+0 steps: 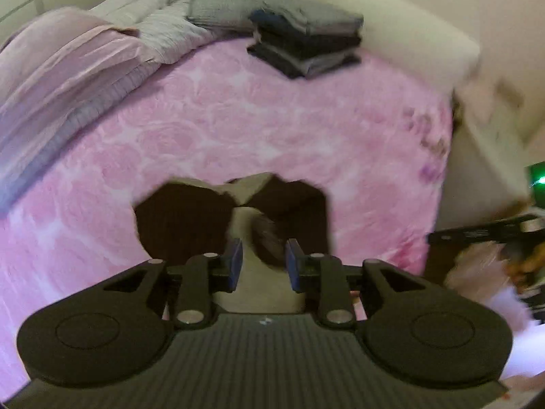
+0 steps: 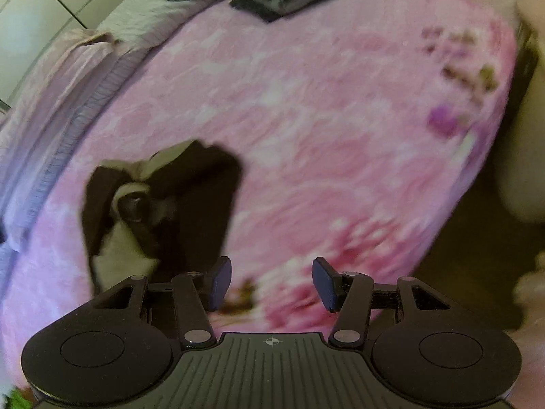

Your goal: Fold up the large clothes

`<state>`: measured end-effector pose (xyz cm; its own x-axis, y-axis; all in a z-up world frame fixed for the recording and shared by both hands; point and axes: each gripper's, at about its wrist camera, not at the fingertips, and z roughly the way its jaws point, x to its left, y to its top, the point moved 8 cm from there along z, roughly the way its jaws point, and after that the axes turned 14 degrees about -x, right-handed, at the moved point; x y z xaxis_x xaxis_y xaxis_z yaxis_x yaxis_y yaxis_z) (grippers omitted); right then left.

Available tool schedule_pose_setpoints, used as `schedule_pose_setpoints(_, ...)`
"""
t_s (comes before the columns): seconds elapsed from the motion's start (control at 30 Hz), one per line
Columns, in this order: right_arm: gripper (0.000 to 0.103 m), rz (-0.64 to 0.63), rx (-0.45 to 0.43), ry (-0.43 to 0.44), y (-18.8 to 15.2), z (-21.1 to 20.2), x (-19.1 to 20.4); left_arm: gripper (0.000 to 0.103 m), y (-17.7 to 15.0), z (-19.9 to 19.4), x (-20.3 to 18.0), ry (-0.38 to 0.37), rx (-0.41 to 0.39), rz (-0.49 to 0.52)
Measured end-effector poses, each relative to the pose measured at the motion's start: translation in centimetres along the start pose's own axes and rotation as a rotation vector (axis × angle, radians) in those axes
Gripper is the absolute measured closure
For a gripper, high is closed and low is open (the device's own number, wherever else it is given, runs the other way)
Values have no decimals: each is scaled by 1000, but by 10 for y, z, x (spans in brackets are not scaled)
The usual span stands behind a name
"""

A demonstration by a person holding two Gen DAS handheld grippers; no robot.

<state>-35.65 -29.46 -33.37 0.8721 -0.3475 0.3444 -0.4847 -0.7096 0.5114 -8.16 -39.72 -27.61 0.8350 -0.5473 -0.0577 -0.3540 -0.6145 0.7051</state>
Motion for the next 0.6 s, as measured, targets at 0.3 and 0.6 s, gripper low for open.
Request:
schedule_pose_setpoints(0.3, 46, 388, 3, 234, -68, 72, 84, 67, 23, 123, 94, -1, 83, 226)
schedule_pose_setpoints(0.6, 97, 653, -24, 212, -90, 108, 85, 30, 24, 199, 38, -255, 125, 306)
